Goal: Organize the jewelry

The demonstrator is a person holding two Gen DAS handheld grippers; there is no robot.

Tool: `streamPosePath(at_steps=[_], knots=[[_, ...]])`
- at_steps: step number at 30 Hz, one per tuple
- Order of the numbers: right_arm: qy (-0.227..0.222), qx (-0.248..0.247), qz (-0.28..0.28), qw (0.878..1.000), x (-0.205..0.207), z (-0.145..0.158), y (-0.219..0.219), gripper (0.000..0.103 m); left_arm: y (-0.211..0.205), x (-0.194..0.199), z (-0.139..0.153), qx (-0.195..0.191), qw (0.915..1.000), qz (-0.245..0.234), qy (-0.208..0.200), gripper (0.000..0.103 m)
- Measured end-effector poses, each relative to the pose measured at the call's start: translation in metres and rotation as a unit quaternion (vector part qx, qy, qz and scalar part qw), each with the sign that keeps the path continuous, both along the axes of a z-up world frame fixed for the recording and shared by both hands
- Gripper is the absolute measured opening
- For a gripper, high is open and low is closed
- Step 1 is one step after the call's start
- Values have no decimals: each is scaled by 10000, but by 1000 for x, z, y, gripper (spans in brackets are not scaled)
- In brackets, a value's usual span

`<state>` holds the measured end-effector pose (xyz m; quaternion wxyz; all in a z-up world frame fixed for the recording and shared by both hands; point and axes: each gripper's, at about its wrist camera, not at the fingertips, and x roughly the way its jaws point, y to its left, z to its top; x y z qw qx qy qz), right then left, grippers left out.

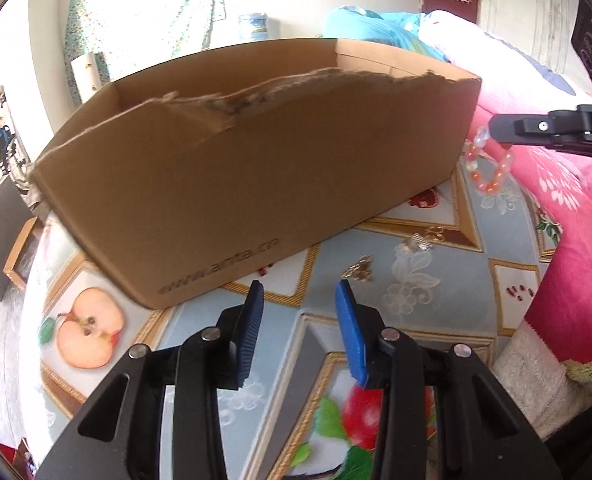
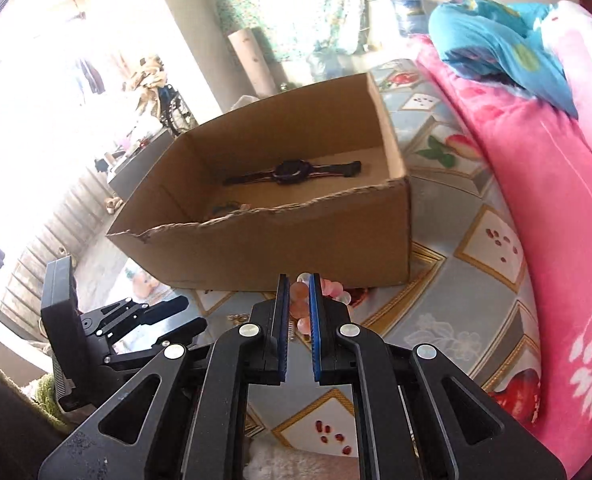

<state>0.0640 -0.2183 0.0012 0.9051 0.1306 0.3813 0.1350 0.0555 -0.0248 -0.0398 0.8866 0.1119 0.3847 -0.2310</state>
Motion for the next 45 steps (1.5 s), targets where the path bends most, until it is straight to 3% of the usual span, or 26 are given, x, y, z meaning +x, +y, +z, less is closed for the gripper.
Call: streamPosePath(at_steps=[8,12,14,15,19,23,27,33,39,45], knots=[[329,270,1303,9906,24,-8,92,8,51,-7,10,-83,9968,777,-186,36],[524,884,1880,9768,41,-17,139,8,79,-13,14,32,9926,1181,-269,36],[754,1073,1951,9720,44,-32,149,18,90,-16,14,42,9908,1327,-273,36],[964,1090,1882,9713,50,-42,149,28,93,-17,13,39,9903,1367,-241,36],[1164,703,1529,9788,52,-59,136,30,95,-18,8,26,9913,1306,-149,36],[914,557,1177,9873,33,-49,111,33,82,-23,17,-45,9954,884,-369,36],[703,88,736,9948,11,-47,90,32,53,-21,19,-157,9987,310,-366,36],[516,-510,548,9959,4,-54,79,18,4,-24,19,-95,9980,-431,-458,36],[173,-1067,958,9895,11,-59,103,6,-1,-20,17,-23,9991,-244,-336,31],[249,-1061,1249,9862,27,-70,113,5,4,-12,12,25,9999,91,-108,30]])
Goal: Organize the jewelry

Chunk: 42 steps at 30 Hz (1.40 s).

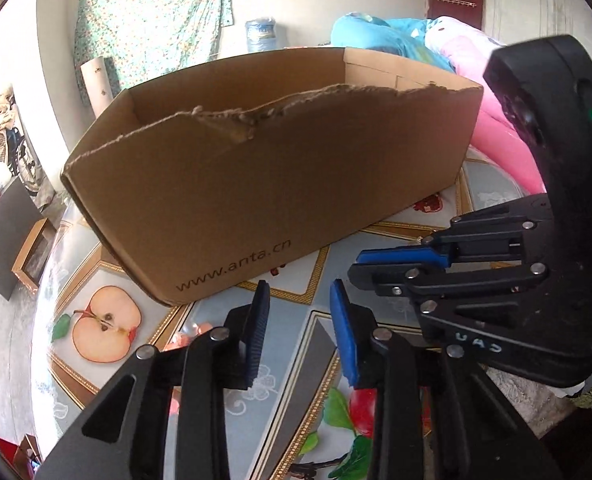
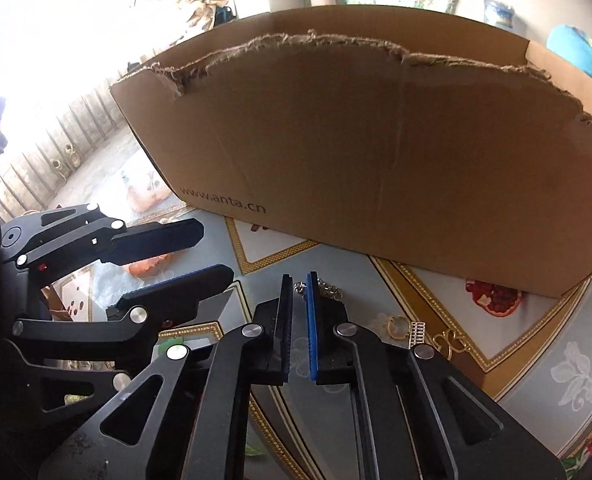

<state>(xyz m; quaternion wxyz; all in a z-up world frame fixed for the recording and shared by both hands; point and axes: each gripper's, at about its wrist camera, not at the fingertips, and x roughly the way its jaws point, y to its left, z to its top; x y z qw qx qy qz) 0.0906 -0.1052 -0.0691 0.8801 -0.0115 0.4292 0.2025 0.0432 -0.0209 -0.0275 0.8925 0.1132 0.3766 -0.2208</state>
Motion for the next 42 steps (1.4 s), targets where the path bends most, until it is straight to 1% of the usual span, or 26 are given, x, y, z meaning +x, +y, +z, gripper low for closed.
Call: streamPosePath(at_steps=[5,12,16,20,22,27,29,31,34,38,42], knots=[[356,264,-32,9990,9,-5,-12,5,0,7,-3,40,9999,25,90,30],[626,445,-78,9970,8,-12,-20,5,-7,13,-7,35,9996,-200,192,30],[583,505,-120,9969,6,-12,-29,5,-14,15,-11,49,9990,-346,264,30],[411,697,-268,9964,0,-3,-43,6,-24,16,-12,75,9981,-539,294,30],[367,744,-380,9958,-6,0,-55,6,-32,18,-16,157,9970,-665,353,30],[422,933,-615,9928,-5,-5,-70,6,-53,19,-15,472,9943,-935,207,30],[408,1001,-622,9922,-4,-7,-71,6,-58,20,-15,505,9937,-978,214,25],[352,1039,-632,9919,-10,-3,-70,6,-63,22,-15,516,9936,-971,247,22],[325,1166,-682,9903,-10,-6,-76,7,-72,24,-14,572,9935,-945,284,17],[305,1279,-736,9886,-12,-6,-85,7,-85,22,-14,733,9927,-932,224,5],[250,1299,-778,9881,-14,-5,-92,8,-93,17,-14,900,9919,-895,91,2]])
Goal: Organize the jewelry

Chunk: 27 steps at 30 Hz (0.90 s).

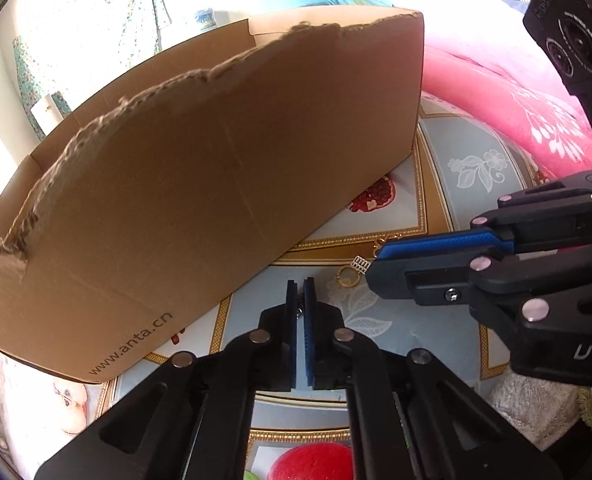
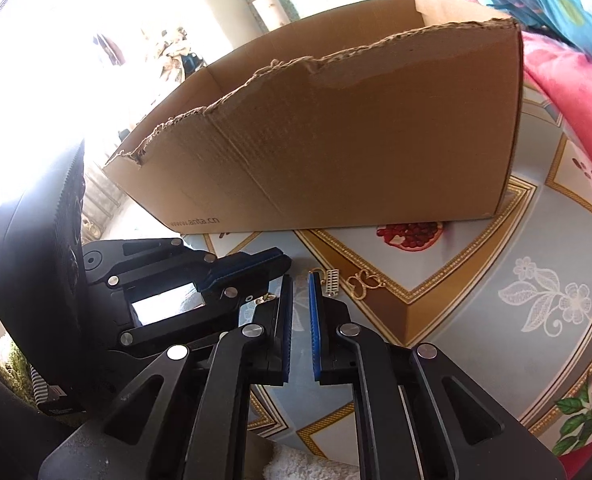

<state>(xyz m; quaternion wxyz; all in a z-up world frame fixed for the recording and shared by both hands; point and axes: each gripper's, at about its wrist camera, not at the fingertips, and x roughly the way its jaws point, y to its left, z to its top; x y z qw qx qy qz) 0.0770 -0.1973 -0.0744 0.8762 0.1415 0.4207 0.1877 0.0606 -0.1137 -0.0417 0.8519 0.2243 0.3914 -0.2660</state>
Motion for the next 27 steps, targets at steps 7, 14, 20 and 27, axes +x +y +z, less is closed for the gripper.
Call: streamPosePath(at_steps=[7,14,20,27], knots=[[-151,14,-49,9999,-14,9,-8,8,16,-4,14,-164,9997,169,-115,0],[-329,-211,147,9991,-23,14,10,21,46,-8,29,-374,9978,502,-224,0],[-522,-656,513,9952,-24,14,32,27,65,-16,32,-532,9954,756,-247,0],[-691,-1488,986,9815,-17,5,64,27,74,-14,32,-616,9948,773,-247,0]])
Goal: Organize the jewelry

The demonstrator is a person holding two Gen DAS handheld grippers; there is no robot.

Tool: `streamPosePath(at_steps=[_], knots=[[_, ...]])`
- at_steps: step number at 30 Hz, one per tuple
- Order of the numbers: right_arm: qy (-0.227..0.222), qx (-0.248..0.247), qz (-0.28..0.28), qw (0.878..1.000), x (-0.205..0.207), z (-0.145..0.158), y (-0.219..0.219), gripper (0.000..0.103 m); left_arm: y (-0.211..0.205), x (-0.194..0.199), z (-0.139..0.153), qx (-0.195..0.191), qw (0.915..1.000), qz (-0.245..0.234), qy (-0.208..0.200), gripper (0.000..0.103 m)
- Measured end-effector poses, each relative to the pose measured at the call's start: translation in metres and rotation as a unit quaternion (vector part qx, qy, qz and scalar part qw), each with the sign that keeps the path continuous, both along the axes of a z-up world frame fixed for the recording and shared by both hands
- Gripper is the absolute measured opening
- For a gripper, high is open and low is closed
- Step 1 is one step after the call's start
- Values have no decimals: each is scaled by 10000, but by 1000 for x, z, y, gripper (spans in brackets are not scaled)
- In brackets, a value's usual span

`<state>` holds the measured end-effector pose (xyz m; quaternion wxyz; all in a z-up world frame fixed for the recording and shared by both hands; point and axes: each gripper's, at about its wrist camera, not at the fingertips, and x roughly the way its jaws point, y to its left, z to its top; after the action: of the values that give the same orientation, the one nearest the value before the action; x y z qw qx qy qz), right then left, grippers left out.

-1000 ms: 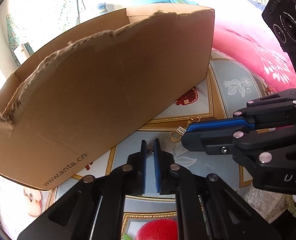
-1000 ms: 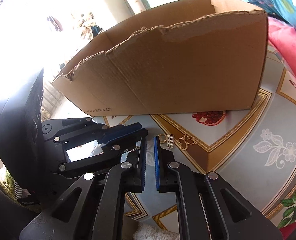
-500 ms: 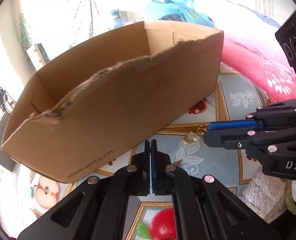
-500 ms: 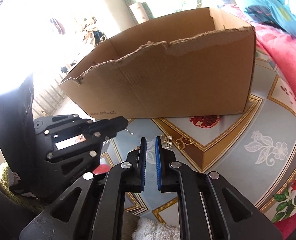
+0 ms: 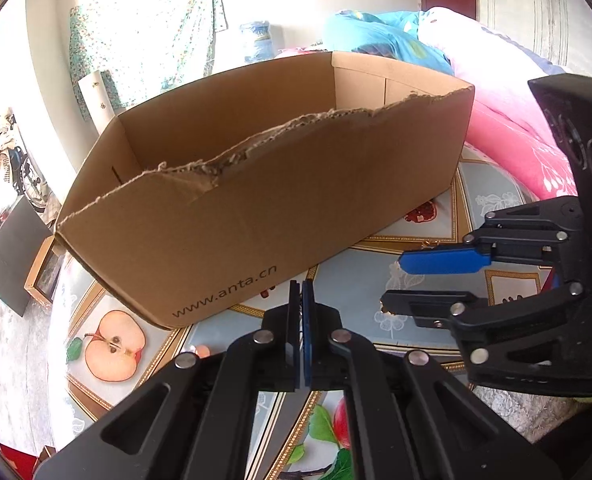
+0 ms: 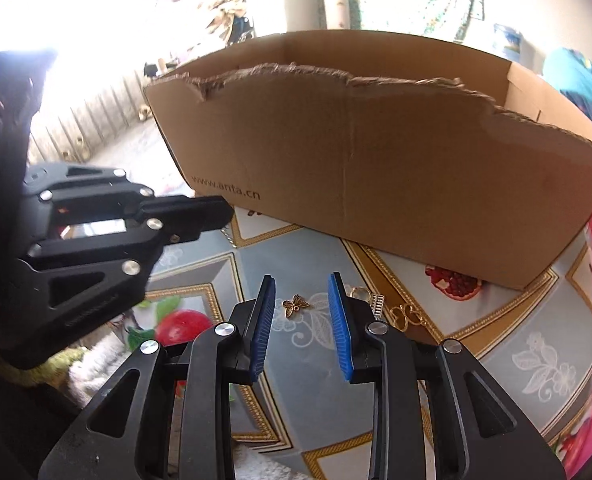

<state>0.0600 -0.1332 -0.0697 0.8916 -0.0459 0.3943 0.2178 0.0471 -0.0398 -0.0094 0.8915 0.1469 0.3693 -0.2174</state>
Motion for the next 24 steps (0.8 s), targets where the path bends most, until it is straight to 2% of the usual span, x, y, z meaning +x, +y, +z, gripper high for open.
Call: streamPosePath(at_steps=[9,15,24], knots=[[65,-319,-98,9994,11,-12,18,24,3,3,-4,-86,9999,32,83,0],[113,-478,-169,9986,10,-12,29,14,2,6,-5,-114,9999,38,99,0],[270,-264,-234,9990,15,-10,32,10,2,6,-4,-135,9999,39,86,0]])
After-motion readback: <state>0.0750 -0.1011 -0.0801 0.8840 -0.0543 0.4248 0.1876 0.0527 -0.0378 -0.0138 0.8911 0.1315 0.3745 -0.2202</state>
